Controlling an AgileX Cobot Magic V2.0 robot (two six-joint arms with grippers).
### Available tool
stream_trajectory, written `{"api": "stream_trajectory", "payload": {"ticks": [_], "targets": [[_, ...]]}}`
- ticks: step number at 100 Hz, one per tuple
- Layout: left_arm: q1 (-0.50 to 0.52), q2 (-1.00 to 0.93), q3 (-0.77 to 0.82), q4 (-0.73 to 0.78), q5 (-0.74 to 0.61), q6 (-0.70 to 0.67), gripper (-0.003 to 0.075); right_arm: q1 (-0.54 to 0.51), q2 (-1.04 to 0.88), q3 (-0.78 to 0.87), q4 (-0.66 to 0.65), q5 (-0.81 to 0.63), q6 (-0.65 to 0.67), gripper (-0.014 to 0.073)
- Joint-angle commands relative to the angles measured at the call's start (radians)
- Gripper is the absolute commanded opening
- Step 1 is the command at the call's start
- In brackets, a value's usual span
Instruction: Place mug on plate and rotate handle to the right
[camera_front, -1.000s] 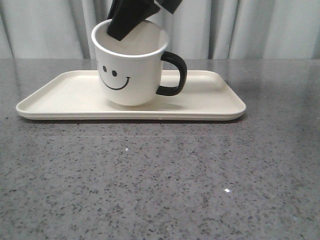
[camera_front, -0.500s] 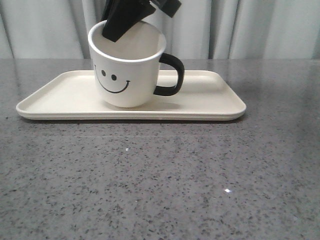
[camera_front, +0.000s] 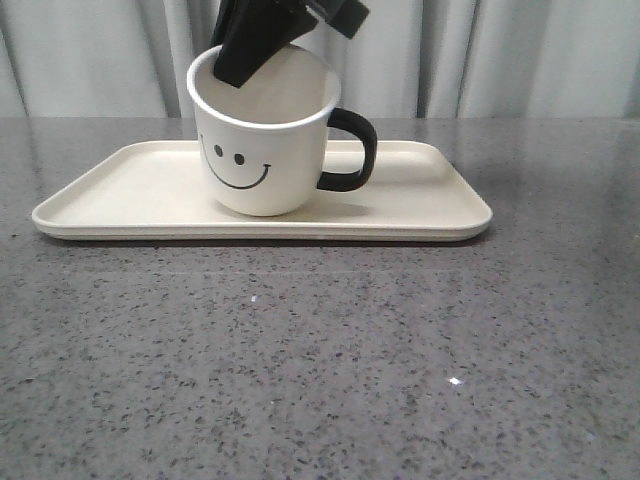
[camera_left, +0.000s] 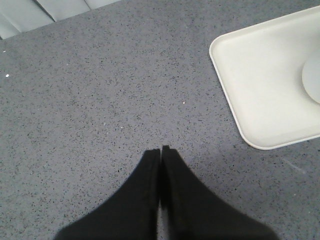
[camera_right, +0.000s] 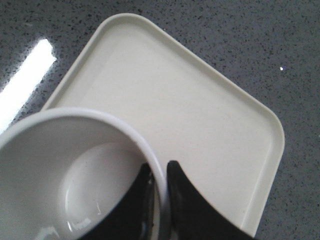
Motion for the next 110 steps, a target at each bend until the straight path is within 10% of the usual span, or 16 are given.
{"api": "stream_trajectory", "payload": {"ticks": [1, 110], "targets": [[-0.006, -0.003, -0.020, 0.020, -0.022, -0.004, -0.0020, -0.001, -0.060, -0.016, 0.033, 0.092, -0.003, -0.0066], [-0.006, -0.003, -0.020, 0.020, -0.022, -0.004, -0.0020, -0.001, -0.062, 0.020, 0.070, 0.090, 0.027, -0.0046]]}}
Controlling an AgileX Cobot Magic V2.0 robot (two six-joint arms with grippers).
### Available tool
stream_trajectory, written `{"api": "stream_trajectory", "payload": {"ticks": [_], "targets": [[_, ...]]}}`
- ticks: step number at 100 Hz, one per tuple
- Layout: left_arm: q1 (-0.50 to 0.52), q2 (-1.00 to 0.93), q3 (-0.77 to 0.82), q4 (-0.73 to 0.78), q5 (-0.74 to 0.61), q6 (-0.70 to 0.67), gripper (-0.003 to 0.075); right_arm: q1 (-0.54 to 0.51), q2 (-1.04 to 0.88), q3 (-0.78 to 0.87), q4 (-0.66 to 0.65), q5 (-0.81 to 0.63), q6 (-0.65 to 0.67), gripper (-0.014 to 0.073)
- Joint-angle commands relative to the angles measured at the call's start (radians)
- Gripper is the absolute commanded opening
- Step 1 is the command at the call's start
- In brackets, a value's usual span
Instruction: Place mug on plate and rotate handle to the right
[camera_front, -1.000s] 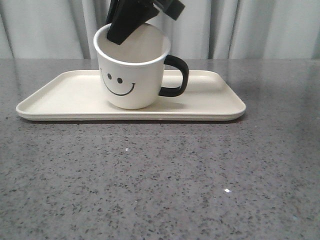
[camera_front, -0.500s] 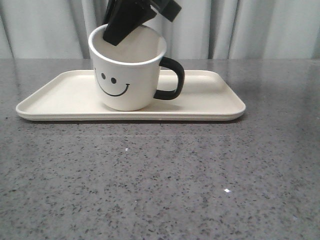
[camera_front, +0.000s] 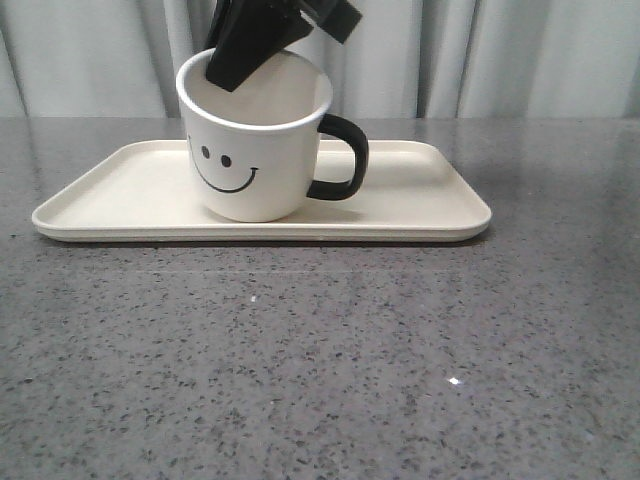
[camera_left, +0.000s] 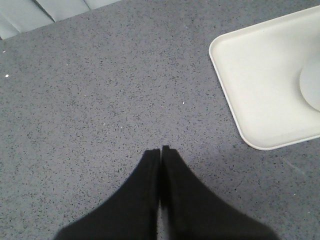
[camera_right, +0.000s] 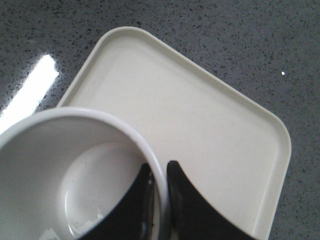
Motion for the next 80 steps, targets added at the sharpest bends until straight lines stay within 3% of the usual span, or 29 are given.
{"api": "stream_trajectory", "payload": {"ticks": [1, 19, 64, 80], "targets": [[-0.006, -0.003, -0.020, 0.020, -0.022, -0.004, -0.0020, -0.001, -0.060, -0.015, 0.027, 0.108, 0.014, -0.0043], [-0.006, -0.003, -0.020, 0.020, -0.022, -0.004, -0.0020, -0.001, -0.060, -0.015, 0.027, 0.108, 0.020, 0.0078], [-0.006, -0.003, -0.020, 0.020, -0.022, -0.004, -0.0020, -0.001, -0.060, -0.015, 0.027, 0.108, 0.020, 0.0092], [-0.006, -0.003, -0.020, 0.020, -0.022, -0.004, -0.0020, -0.001, -0.060, -0.015, 0.032, 0.108, 0.020, 0.0156]]}}
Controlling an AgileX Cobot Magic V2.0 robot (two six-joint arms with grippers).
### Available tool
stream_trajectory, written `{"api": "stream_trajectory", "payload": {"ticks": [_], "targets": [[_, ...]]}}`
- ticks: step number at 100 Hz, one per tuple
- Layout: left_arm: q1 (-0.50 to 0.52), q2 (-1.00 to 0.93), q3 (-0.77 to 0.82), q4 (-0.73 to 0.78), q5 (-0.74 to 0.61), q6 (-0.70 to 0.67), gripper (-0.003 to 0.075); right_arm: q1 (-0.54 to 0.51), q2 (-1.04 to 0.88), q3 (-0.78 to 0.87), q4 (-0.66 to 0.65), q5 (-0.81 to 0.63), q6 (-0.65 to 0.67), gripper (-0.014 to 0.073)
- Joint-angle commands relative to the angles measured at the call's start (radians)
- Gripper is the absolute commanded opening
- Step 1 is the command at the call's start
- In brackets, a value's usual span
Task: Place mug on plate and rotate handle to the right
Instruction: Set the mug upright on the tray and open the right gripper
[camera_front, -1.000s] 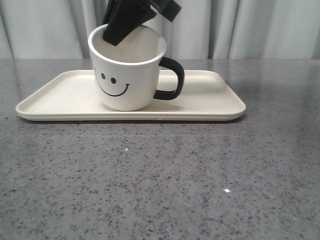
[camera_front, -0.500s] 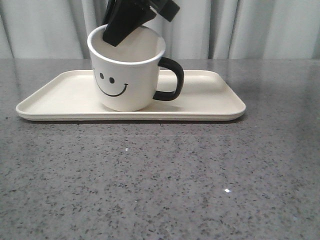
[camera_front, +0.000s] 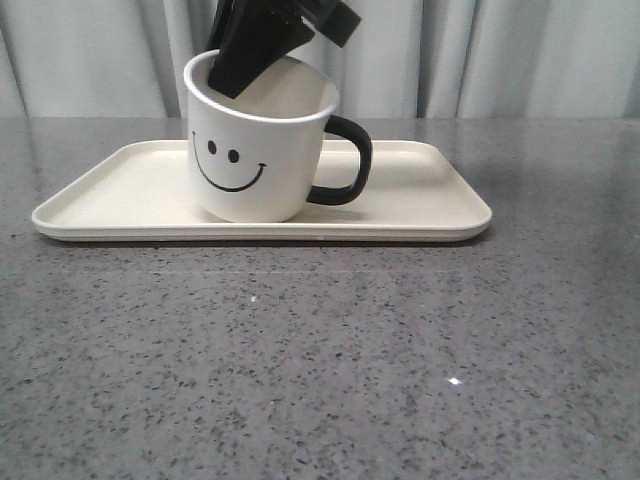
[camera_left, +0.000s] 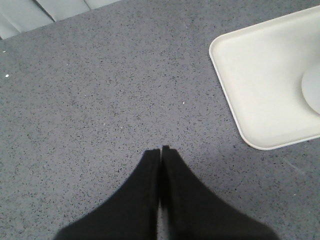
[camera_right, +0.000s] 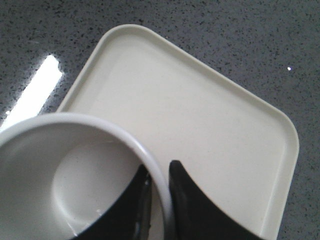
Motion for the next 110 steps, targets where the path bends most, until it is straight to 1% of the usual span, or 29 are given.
{"api": "stream_trajectory", "payload": {"ticks": [1, 10, 84, 101, 110], "targets": [[-0.006, -0.003, -0.020, 0.020, -0.022, -0.004, -0.0020, -0.001, -0.060, -0.020, 0.038, 0.107, -0.001, 0.0162], [-0.006, -0.003, -0.020, 0.020, -0.022, -0.004, -0.0020, -0.001, -0.060, -0.023, 0.043, 0.107, -0.001, 0.0187], [-0.006, -0.003, -0.020, 0.020, -0.022, -0.004, -0.0020, -0.001, -0.063, -0.075, 0.080, 0.107, 0.003, 0.0187], [-0.006, -0.003, -0.020, 0.013, -0.022, -0.004, -0.0020, -0.001, -0.077, -0.075, 0.080, 0.107, 0.008, 0.0247], [-0.006, -0.003, -0.020, 0.013, -0.022, -0.004, -0.0020, -0.001, -0.088, -0.075, 0.080, 0.105, 0.010, 0.0256]]}}
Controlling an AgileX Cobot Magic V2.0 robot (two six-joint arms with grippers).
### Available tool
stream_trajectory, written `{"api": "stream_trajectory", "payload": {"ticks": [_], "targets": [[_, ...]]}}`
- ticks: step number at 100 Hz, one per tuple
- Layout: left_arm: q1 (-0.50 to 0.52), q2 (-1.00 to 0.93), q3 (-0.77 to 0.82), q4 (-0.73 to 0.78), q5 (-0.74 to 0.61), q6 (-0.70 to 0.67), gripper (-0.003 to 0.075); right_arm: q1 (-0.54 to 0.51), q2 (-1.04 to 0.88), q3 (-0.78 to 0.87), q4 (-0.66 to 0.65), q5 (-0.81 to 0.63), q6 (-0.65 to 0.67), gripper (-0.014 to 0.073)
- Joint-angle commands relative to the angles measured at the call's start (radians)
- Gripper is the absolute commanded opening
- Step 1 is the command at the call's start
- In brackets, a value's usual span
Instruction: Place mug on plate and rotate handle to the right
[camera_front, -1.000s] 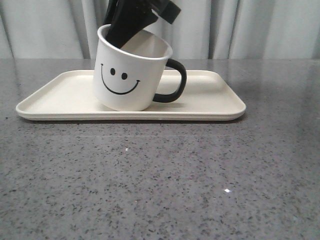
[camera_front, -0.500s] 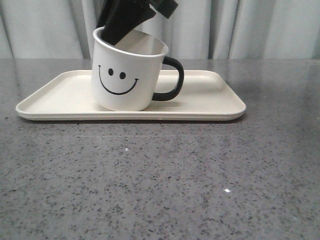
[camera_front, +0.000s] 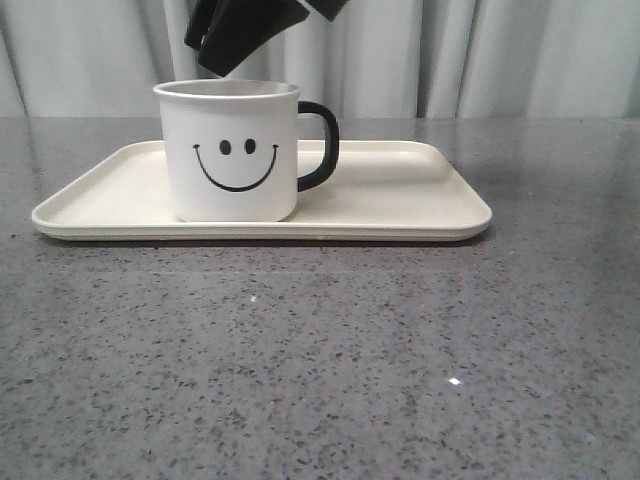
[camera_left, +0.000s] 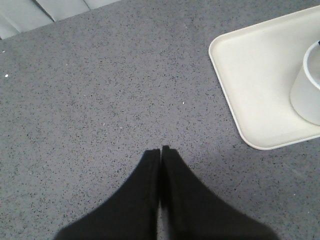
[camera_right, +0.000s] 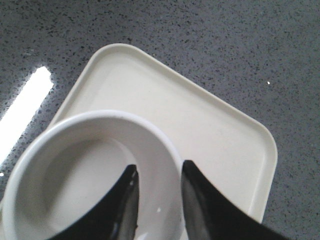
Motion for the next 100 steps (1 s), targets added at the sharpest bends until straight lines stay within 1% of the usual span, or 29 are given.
{"api": "stream_trajectory", "payload": {"ticks": [1, 16, 24, 48, 69, 79, 89, 100], "targets": [[-0.006, -0.003, -0.020, 0.013, -0.022, -0.004, -0.0020, -0.001, -0.086, -0.033, 0.050, 0.096, 0.003, 0.0256], [-0.006, -0.003, -0.020, 0.013, -0.022, -0.004, -0.0020, -0.006, -0.102, -0.033, 0.049, 0.072, 0.010, 0.0256], [-0.006, -0.003, -0.020, 0.013, -0.022, -0.004, -0.0020, -0.015, -0.114, -0.033, 0.045, 0.034, 0.026, 0.0256], [-0.006, -0.003, -0.020, 0.013, -0.022, -0.004, -0.0020, -0.087, -0.170, -0.033, 0.039, -0.130, 0.170, 0.0256], [-0.006, -0.003, -0.020, 0.013, -0.030, -0.004, -0.0020, -0.199, -0.223, -0.033, 0.061, -0.249, 0.289, 0.0256], [-0.006, -0.003, -0.020, 0.013, -0.035, -0.004, -0.0020, -0.272, -0.256, -0.033, 0.085, -0.300, 0.384, 0.0256], [-0.006, -0.003, -0.020, 0.013, -0.042, -0.004, -0.0020, -0.348, -0.288, -0.033, 0.150, -0.335, 0.456, 0.0256], [-0.006, -0.003, -0.020, 0.013, -0.046, -0.004, -0.0020, -0.438, -0.328, -0.033, 0.229, -0.351, 0.494, 0.0256]]}}
